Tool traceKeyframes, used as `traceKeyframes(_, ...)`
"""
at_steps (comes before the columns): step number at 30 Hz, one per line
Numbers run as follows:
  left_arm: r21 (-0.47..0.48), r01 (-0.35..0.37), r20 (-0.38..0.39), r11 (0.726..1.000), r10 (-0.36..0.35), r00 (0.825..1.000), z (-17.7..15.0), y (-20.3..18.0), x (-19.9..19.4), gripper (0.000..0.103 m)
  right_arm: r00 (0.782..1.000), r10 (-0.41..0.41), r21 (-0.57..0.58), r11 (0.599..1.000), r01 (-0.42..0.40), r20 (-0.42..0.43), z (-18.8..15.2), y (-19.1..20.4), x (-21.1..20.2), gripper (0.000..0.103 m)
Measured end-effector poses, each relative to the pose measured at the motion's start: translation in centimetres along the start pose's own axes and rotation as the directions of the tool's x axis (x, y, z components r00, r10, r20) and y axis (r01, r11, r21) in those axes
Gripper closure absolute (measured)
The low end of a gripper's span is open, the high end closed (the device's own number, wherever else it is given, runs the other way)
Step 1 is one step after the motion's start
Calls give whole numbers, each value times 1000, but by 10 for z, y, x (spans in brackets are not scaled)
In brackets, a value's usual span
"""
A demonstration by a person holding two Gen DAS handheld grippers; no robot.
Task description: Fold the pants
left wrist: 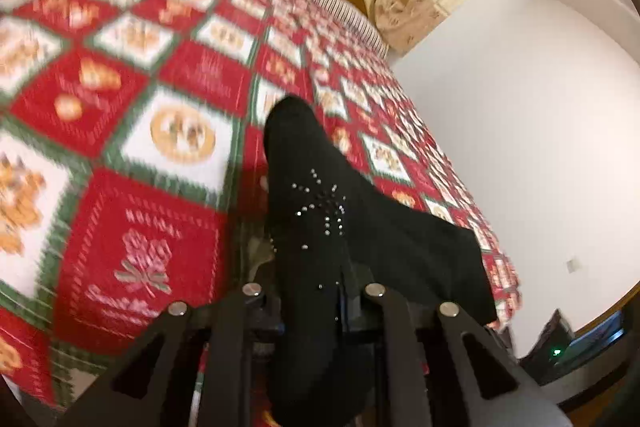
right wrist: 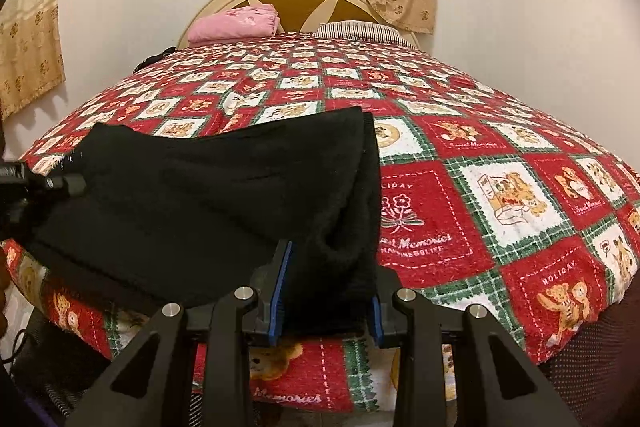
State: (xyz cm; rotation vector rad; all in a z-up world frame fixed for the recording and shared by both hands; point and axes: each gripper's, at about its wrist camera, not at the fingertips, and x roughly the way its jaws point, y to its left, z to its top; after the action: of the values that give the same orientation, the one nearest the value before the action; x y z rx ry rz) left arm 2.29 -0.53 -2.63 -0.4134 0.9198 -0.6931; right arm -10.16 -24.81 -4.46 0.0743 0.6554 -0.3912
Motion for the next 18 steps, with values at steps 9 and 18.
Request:
traceKeyframes(9,86,-95,12,992,95,995,-6,2,1,88,999,-19,-77,997,21,31,5,18,-6,78)
traceKeyframes(18,193,-181,128,964,158,979,11,-3,-16,88,982,-56,-213,972,95,182,20,64,-28,81)
